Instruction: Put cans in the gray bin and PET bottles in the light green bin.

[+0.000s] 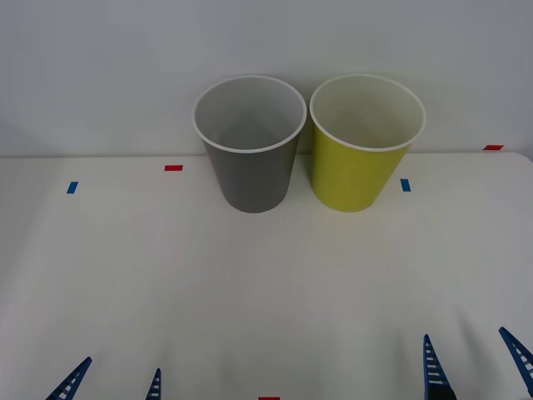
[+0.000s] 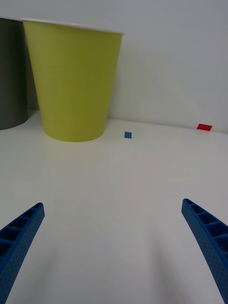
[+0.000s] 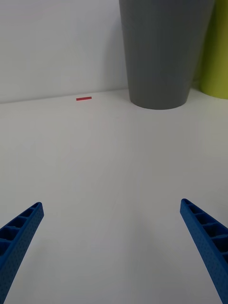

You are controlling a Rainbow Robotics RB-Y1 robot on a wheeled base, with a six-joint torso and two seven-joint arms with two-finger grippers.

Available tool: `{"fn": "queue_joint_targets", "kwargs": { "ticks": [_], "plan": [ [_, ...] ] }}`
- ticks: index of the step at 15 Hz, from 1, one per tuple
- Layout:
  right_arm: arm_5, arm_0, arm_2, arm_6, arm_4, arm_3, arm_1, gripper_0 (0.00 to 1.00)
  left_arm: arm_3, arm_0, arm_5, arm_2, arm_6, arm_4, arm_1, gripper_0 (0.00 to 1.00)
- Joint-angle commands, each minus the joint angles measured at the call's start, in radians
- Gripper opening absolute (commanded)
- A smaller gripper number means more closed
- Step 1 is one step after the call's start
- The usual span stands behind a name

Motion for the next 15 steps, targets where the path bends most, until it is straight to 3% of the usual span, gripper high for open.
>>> {"fn": "queue_joint_targets", "kwargs": {
  "ticks": [1,15],
  "plan": [
    [-0.028,0.048,0.012,-0.026,0.001,0.0,-0.005,1.0,0.0,0.0,0.0,0.0,0.0,0.0,0.0,1.0],
    [-0.034,0.097,0.015,-0.05,0.004,-0.001,-0.004,1.0,0.0,0.0,0.0,0.0,0.0,0.0,0.0,1.0]
  ]
}}
